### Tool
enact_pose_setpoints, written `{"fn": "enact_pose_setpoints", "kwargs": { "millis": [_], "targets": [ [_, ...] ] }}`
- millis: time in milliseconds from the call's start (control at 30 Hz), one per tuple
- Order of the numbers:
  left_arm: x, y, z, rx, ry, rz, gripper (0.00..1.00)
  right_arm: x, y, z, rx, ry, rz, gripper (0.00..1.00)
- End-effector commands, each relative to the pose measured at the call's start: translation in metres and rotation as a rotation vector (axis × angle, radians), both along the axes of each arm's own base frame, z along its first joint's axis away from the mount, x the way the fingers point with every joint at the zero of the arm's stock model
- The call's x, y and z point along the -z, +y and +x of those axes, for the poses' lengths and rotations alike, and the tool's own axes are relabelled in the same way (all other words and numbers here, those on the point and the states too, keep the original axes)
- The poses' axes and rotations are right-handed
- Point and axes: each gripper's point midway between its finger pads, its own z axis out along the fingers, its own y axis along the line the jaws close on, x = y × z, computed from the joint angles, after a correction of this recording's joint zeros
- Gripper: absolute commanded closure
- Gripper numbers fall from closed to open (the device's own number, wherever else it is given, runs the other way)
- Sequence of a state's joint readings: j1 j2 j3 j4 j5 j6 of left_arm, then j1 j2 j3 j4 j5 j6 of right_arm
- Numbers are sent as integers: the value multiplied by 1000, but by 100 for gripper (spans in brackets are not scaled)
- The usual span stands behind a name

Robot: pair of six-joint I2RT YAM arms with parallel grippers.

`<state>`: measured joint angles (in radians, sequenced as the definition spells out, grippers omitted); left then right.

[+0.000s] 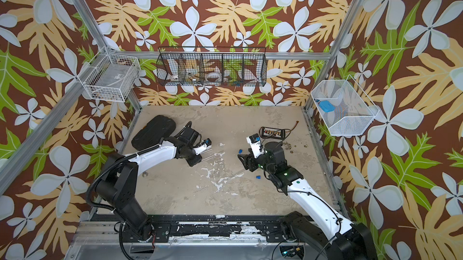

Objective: Insert stoppers into test tubes
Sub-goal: Pick up the test tube at the center of the board.

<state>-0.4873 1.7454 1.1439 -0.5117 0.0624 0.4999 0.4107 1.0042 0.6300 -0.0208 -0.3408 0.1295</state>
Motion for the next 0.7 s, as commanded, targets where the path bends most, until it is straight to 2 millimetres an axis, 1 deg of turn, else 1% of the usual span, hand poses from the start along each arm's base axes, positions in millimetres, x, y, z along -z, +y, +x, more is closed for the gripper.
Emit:
{"fn": "enact_pose_setpoints", "kwargs": {
  "millis": [0, 333, 500, 667],
  "targets": [
    [5, -4, -2, 12, 36, 6, 61, -2, -2, 2, 6, -15, -9, 32],
    [29, -11, -3, 27, 103, 35, 69, -1, -3, 3, 11, -19, -16, 32],
    [39, -6, -5, 30, 123, 83, 73, -1, -3, 3, 14, -22, -19, 32],
    [44, -3, -6, 27, 134, 105, 75, 0, -4, 2, 15, -22, -19, 32]
  ]
}}
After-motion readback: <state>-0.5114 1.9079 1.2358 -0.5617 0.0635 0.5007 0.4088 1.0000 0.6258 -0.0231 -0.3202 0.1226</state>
